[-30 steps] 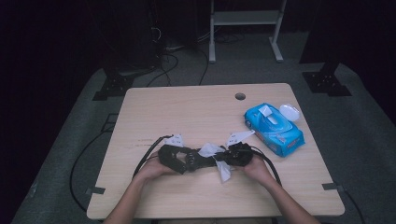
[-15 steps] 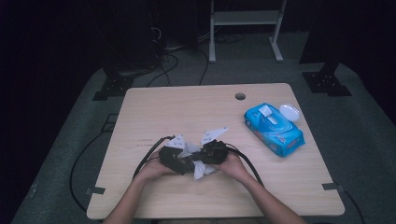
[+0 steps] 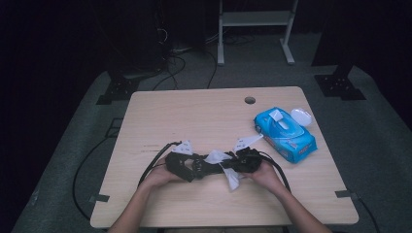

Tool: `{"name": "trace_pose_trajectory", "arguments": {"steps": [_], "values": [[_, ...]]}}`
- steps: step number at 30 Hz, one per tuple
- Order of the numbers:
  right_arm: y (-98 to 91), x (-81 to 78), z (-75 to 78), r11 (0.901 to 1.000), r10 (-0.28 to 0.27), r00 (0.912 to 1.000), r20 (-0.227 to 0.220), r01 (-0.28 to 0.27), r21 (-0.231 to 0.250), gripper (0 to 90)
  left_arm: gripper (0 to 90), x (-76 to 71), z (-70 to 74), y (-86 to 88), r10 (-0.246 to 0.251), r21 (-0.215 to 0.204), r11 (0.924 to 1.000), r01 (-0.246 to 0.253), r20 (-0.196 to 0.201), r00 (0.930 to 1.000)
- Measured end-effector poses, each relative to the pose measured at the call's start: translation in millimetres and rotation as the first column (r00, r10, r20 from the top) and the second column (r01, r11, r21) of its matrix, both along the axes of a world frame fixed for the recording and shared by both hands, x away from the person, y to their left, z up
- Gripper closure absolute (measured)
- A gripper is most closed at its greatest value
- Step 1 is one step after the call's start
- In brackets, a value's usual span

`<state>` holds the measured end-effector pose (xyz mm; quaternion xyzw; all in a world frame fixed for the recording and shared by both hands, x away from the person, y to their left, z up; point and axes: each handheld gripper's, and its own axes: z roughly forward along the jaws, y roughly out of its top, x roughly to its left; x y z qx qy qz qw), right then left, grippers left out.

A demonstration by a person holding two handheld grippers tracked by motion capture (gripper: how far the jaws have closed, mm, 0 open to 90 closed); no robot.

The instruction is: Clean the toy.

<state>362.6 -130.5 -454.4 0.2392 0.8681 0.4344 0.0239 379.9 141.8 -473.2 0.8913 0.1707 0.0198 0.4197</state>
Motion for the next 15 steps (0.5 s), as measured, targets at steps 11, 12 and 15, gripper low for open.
{"name": "trace_pose_trajectory", "arguments": {"steps": [11, 12, 15], "values": [[-7.4, -5.9, -8.2, 0.9995, 0.031, 0.9995, -0.004, -0.031, 0.006, 87.2, 14.7, 12.6, 3.2, 13.5, 0.054, -0.106, 0.9921, -0.068, -0.132, 0.9898], [-7.7, -5.6, -8.5, 0.9994, 0.034, 0.9994, -0.004, -0.034, 0.008, 87.2, 14.8, 13.8, 3.2, 14.7, 0.062, -0.120, 0.9896, -0.080, -0.143, 0.9877], [-8.2, -5.6, -8.7, 0.9993, 0.038, 0.9993, -0.003, -0.038, 0.007, 87.2, 15.0, 15.9, 2.1, 15.3, 0.080, -0.111, 0.9889, -0.099, -0.168, 0.9826]]}}
